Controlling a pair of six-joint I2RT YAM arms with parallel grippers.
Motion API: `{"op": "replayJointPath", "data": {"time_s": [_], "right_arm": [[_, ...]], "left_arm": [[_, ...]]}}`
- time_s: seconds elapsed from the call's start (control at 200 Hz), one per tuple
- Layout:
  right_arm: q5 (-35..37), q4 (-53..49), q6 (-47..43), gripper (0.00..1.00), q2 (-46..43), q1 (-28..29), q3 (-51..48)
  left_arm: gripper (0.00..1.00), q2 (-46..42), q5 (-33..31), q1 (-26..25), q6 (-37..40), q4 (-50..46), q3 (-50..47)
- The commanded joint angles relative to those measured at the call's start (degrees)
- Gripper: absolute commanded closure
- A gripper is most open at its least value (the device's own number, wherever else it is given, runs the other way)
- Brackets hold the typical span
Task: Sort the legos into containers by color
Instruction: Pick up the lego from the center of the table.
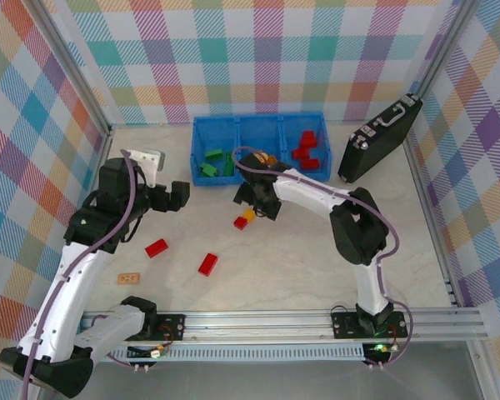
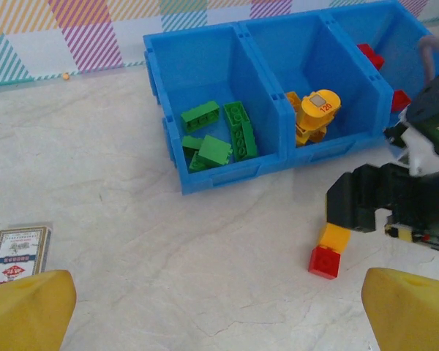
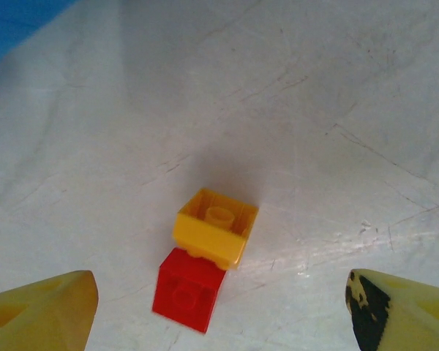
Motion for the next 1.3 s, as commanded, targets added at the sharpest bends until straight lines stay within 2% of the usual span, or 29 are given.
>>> {"op": "replayJointPath", "data": {"time_s": [0.0, 0.14, 0.315, 0.585, 0.715, 0.93, 1.07, 1.235, 1.295], "right_arm": [[-0.93, -0.78, 2.38, 0.12, 3.51, 0.14, 2.65], [-1.52, -0.44, 3.08, 0.15, 5.48, 0.15, 2.10], [-1.07, 0.34, 2.42, 0.23, 6.53, 0.15, 1.92], [-0.81, 1.01, -0.04, 0.45, 8.42, 0.15, 2.42], [0.32, 1.19, -2.18, 0.62, 8.69, 0.15, 2.42], [1.65, 1.56, -7.95, 0.74, 6.10, -1.00, 0.71], [3.05, 3.11, -18.18, 0.75, 0.70, -3.37, 1.25], [9.97, 1.16, -37.25, 0.73, -0.10, -5.56, 12.26], [10.19, 1.60, -41.87, 0.72, 1.65, -7.02, 16.30]], "left_arm": [[0.00, -1.70, 0.32, -0.44, -0.32, 0.08, 0.90], [0.00, -2.08, -0.16, -0.60, -0.15, -0.01, 0.85], [0.00, -1.99, -0.17, -0.62, -0.13, 0.12, 0.57], [0.00, -1.38, -0.52, -0.69, -0.05, 0.03, 0.59], [0.00, -0.77, -0.56, -0.68, -0.05, -0.10, 0.59], [0.00, 1.20, -0.61, -0.69, 0.00, -0.79, 1.11], [0.00, 2.69, -0.21, -0.65, -0.18, -0.98, 1.12], [0.00, 4.10, 1.26, -0.67, -1.32, -0.45, -0.19], [0.00, 4.60, 1.32, -0.69, -1.50, -0.44, -0.17]]}}
